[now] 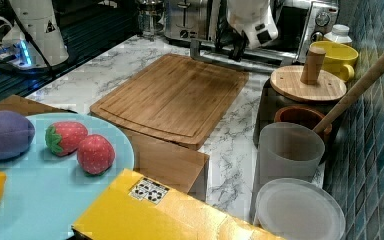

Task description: Close the oven.

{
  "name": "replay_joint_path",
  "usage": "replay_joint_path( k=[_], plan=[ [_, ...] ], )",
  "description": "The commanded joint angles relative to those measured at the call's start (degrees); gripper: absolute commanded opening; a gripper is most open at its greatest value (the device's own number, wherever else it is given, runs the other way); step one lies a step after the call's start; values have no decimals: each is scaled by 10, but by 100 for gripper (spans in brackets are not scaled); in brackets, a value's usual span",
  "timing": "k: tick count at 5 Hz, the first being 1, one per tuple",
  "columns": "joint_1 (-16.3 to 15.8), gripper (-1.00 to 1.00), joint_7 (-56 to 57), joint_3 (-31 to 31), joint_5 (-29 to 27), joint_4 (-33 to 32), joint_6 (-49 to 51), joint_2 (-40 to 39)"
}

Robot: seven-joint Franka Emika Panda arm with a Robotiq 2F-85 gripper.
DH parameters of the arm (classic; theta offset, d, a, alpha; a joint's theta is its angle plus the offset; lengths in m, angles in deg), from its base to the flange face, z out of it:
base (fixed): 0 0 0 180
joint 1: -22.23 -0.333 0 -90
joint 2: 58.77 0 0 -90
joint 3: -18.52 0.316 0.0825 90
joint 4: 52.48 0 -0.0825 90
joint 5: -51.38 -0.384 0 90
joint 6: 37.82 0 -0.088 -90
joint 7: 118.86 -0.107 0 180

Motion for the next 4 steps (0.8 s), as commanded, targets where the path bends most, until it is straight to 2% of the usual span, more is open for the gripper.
replay_joint_path(
  k=[1, 2, 3, 4],
  plan=[
    [-123, -100, -91, 75, 76, 33, -64, 148],
    [-152, -100, -131, 70, 127, 47, -69, 139],
    [-203, -100, -225, 56, 241, 29, -126, 150],
    [-217, -100, -299, 55, 299, 25, -156, 170]
  ],
)
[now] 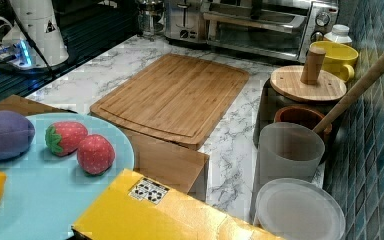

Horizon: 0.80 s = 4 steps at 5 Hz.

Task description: Close the oven.

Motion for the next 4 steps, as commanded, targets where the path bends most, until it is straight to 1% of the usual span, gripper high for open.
replay_joint_path(
  k=[1, 2, 3, 4],
  plan=[
    [-91, -100, -132, 41, 70, 35, -52, 80],
    [-100, -100, -186, 41, 100, -4, -101, 113],
    [-110, -100, -274, 29, 152, -1, -103, 129],
    [-93, -100, -300, 37, 150, -8, -88, 149]
  ],
)
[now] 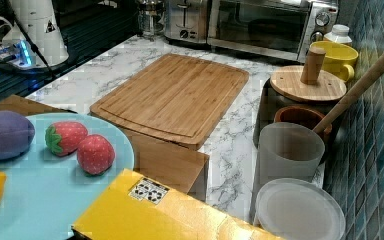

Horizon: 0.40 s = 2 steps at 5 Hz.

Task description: Close the oven.

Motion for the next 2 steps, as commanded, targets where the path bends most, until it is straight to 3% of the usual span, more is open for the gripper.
replay_joint_path(
  k=[1, 2],
  plan=[
    [1, -100, -74, -1, 7, 25, -18, 79],
    [1, -100, -74, -1, 7, 25, -18, 79]
  ],
)
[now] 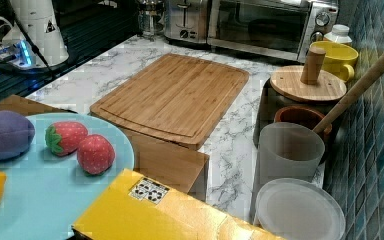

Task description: Close the oven.

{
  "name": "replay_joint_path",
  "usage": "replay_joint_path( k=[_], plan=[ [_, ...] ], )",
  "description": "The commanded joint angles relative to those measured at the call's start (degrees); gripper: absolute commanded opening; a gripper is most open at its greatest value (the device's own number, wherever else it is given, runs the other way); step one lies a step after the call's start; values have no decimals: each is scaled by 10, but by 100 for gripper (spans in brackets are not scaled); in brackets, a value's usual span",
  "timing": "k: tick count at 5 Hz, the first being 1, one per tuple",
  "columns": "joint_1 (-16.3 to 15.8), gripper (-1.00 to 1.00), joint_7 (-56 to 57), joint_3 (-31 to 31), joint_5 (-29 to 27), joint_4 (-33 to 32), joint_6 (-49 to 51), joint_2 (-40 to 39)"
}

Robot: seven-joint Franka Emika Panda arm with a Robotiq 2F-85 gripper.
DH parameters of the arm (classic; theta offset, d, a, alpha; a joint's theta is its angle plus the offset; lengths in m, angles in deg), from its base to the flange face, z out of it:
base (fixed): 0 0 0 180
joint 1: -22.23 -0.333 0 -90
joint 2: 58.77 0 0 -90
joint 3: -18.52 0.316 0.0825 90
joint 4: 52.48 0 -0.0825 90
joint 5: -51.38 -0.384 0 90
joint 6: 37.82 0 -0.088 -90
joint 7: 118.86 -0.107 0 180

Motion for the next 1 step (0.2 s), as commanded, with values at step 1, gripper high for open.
replay_joint_path(
  k=[1],
  plan=[
    [-4, -100, -32, -4, 3, 28, -10, 31]
  ],
)
